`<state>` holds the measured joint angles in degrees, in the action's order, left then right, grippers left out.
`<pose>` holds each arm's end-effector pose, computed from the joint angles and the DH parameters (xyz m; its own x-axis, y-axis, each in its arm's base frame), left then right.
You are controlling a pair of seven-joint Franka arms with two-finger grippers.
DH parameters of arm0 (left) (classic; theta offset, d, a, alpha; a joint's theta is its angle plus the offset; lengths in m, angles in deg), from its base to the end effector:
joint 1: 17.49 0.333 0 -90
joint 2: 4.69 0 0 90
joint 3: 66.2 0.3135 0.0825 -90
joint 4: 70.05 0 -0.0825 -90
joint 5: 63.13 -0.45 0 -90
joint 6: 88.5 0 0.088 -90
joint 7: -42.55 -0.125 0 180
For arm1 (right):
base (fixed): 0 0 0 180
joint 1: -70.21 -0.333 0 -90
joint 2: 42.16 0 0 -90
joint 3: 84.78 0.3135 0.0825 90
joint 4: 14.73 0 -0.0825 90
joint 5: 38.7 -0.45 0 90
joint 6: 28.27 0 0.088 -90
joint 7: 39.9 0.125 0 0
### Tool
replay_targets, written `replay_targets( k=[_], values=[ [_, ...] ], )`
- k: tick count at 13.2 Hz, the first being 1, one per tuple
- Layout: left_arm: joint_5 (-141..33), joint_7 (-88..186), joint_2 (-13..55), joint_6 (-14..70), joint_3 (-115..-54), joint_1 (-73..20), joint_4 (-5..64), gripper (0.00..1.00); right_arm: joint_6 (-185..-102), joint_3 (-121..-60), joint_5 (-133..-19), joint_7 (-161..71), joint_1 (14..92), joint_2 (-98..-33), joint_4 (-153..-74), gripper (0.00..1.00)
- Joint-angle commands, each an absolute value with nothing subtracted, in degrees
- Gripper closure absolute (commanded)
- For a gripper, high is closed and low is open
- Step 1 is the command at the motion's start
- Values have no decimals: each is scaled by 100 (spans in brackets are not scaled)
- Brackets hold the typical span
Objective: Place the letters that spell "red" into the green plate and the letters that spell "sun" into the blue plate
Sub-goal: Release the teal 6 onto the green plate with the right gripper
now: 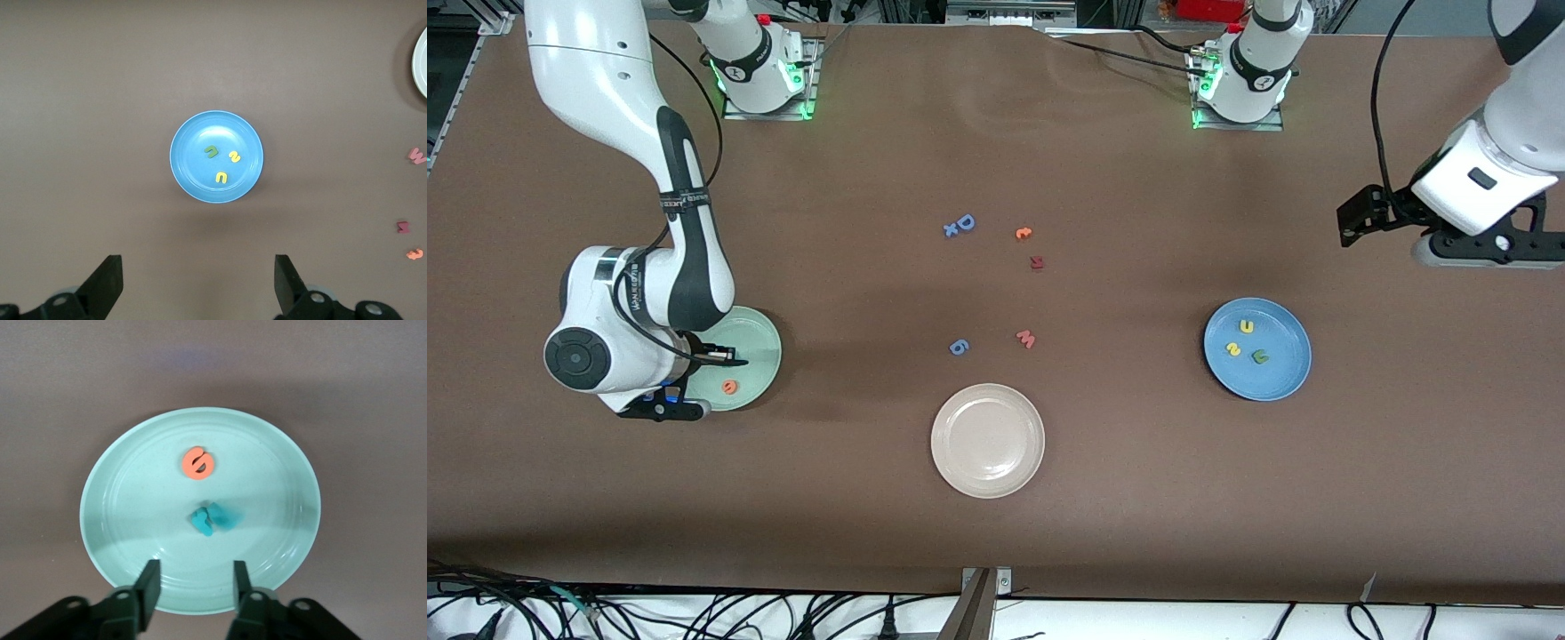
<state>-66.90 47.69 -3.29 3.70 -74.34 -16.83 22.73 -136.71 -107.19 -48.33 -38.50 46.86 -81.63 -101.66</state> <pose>0.6243 -0.0731 0.5663 0.9986 -0.0435 -0.0287 -0.0453 -0.9969 -0.0650 0.7235 0.0556 0.2047 0.9667 -0.0466 -0.2518 -0.0190 -0.9937 0.1109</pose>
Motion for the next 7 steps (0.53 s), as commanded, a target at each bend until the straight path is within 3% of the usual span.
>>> replay_targets(
  k=[1, 7],
  values=[
    [-6524, 4205, -733, 598, -7007, -1960, 2759, 0, -13594, -10676, -4828, -3884, 4683, -8084, -10140, 0],
    [-6525, 4123, -671, 616, -6744, -2022, 2715, 0, -13147, -10684, -4828, -3884, 4639, -7855, -10008, 0]
  ],
)
